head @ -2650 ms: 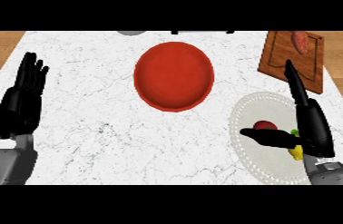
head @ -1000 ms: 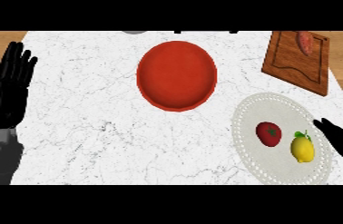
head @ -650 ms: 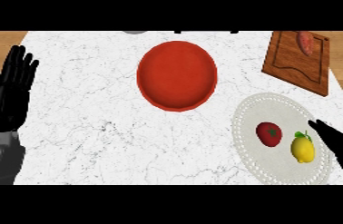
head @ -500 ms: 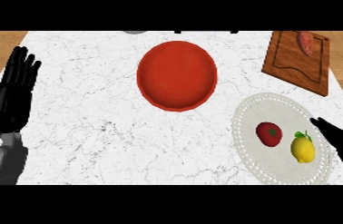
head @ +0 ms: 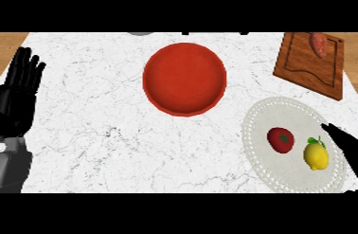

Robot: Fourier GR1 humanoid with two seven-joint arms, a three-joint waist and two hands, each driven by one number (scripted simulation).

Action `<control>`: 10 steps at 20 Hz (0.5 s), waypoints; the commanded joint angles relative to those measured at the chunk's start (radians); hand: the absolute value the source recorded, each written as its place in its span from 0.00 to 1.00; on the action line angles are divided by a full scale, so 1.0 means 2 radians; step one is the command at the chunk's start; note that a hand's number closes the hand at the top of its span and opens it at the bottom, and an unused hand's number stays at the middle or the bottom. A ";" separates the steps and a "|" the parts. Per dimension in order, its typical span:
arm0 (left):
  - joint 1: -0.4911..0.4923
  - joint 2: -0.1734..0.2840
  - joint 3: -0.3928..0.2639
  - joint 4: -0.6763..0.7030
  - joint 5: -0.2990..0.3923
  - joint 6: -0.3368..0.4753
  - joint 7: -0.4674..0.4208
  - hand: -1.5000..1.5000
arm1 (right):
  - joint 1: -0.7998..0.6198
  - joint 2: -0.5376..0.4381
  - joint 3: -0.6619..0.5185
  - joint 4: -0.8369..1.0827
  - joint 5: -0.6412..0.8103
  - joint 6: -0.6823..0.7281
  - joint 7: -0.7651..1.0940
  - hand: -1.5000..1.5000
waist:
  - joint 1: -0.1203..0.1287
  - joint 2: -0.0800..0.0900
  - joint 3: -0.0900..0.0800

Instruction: Pick the lemon from the placemat and place it in the bowl

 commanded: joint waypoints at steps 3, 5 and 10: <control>-0.002 0.000 0.011 0.000 -0.012 -0.008 0.003 0.50 | -0.028 0.007 -0.048 0.065 0.006 0.013 -0.088 0.00 | 0.001 0.000 0.000; -0.010 0.007 0.015 -0.025 -0.003 -0.014 0.038 0.50 | 0.003 0.022 -0.037 0.056 0.036 -0.008 -0.108 0.00 | 0.000 -0.001 0.000; -0.001 -0.025 0.012 -0.003 -0.025 -0.006 0.001 0.50 | -0.033 0.056 -0.025 0.078 0.074 0.016 -0.103 0.00 | 0.001 0.000 0.000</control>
